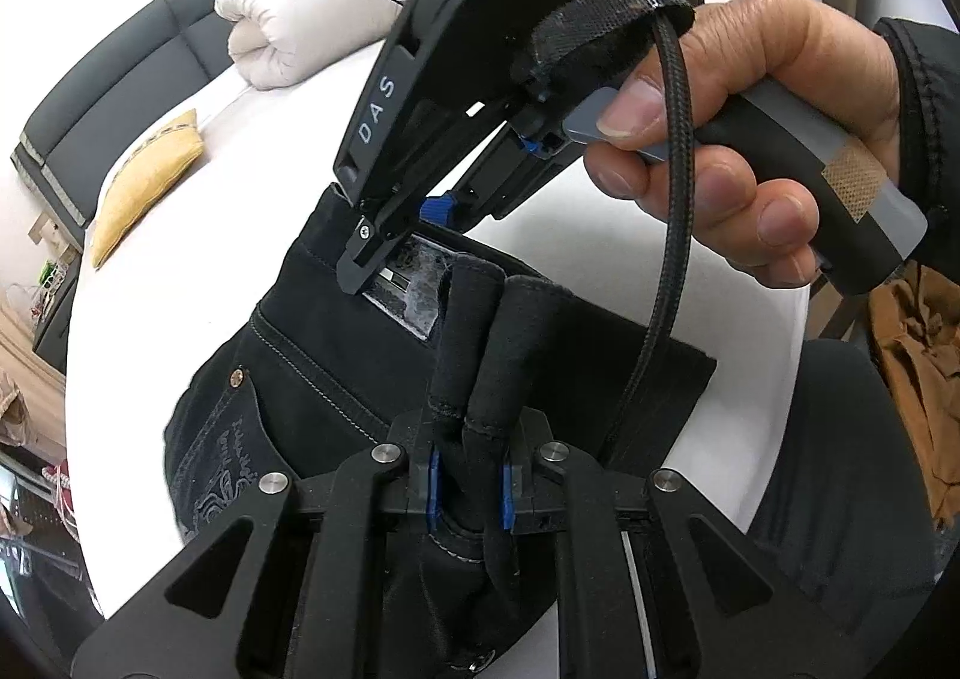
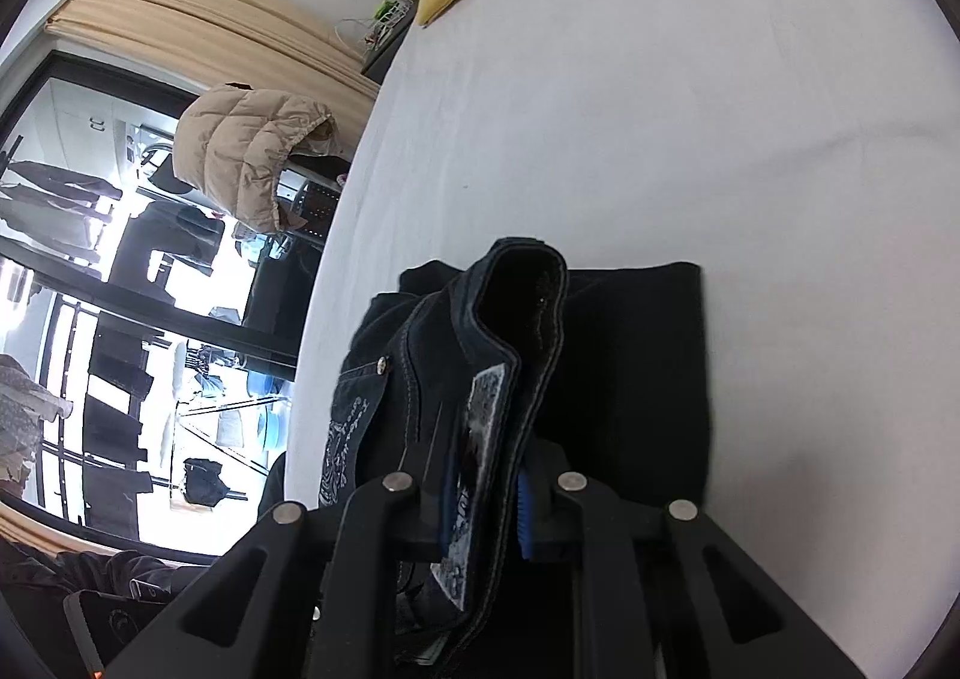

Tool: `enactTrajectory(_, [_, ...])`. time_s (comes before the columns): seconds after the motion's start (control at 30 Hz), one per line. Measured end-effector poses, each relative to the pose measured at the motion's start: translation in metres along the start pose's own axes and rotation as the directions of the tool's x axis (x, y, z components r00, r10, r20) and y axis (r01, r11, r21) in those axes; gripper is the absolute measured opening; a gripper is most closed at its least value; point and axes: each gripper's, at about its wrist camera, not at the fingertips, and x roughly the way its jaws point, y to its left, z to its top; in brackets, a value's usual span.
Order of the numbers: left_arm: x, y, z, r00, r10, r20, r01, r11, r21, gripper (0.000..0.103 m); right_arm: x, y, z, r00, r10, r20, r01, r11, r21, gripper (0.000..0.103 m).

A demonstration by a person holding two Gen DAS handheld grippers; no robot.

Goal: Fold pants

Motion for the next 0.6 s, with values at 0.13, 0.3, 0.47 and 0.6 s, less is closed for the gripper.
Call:
enactTrajectory(0.13, [0.016, 0.01, 0.01, 1.0, -0.008, -0.022, 0.008, 1.0, 0.017, 0.012, -0.002, -0.014, 0.0, 1.0, -0.003, -0.012, 0.003, 1.0, 0.014, 0.017])
enactTrajectory(0.3, [0.029, 0.012, 0.003, 0.998, -0.016, -0.054, 0.017, 1.0, 0.006, 0.012, 0.003, -0.034, -0.005, 1.0, 0.007, -0.012, -0.006, 0.999, 0.034, 0.017])
enactTrajectory(0.47, [0.036, 0.018, 0.003, 0.997, -0.029, -0.068, 0.028, 1.0, -0.011, 0.023, 0.004, -0.06, -0.013, 0.998, 0.054, 0.01, -0.055, 0.995, 0.081, 0.023])
enactTrajectory(0.6, [0.011, 0.048, -0.004, 0.978, -0.199, -0.06, 0.19, 0.973, -0.132, 0.069, -0.011, -0.066, -0.018, 0.998, 0.035, 0.058, -0.042, 0.992, 0.118, 0.03])
